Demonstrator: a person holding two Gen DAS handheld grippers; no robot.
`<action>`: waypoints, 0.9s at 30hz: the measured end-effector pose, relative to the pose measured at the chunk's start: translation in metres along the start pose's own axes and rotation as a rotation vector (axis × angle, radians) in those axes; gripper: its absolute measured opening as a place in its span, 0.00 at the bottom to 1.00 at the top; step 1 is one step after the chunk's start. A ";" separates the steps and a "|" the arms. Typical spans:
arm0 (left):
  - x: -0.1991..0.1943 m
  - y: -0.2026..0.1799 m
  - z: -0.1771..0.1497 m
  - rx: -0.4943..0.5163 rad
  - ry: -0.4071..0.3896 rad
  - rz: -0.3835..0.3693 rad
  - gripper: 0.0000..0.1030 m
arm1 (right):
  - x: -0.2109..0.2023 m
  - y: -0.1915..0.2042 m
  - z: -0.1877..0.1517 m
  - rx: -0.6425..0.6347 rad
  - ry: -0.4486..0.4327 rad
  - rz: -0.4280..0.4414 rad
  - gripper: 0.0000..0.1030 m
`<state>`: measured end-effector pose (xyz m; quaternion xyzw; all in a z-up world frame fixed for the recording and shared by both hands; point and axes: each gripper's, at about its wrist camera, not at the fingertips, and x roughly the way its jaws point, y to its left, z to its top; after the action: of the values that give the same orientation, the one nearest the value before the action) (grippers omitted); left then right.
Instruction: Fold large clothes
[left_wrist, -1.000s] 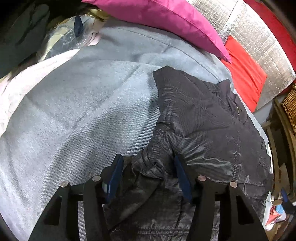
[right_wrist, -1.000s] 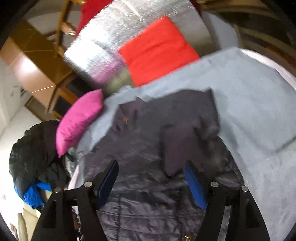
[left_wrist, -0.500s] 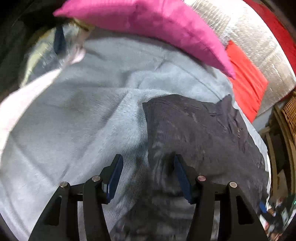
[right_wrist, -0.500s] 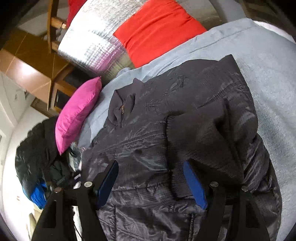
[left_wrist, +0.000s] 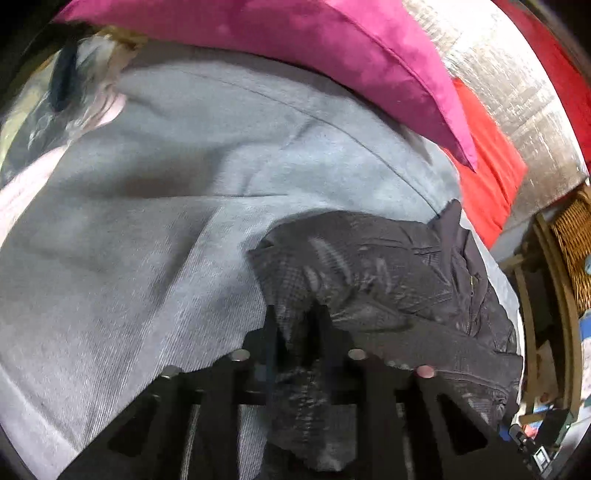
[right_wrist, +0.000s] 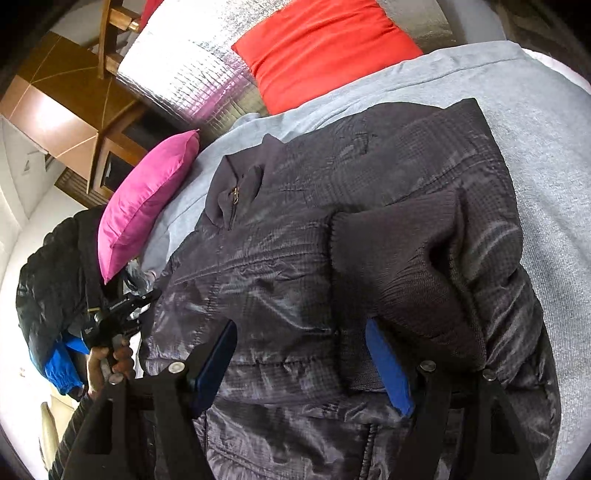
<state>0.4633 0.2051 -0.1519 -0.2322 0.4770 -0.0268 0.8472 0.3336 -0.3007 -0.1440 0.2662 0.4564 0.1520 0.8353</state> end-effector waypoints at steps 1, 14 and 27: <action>-0.004 -0.008 0.002 0.040 -0.024 0.013 0.12 | 0.000 0.000 -0.001 -0.003 0.002 0.000 0.74; -0.017 -0.020 -0.004 0.168 -0.161 0.148 0.31 | 0.001 -0.001 -0.005 -0.022 0.010 -0.036 0.64; -0.022 -0.055 -0.090 0.402 -0.120 0.272 0.56 | -0.021 -0.002 0.007 0.116 -0.009 0.030 0.67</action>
<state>0.3871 0.1295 -0.1505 0.0061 0.4380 0.0067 0.8989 0.3284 -0.3154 -0.1276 0.3216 0.4565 0.1366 0.8183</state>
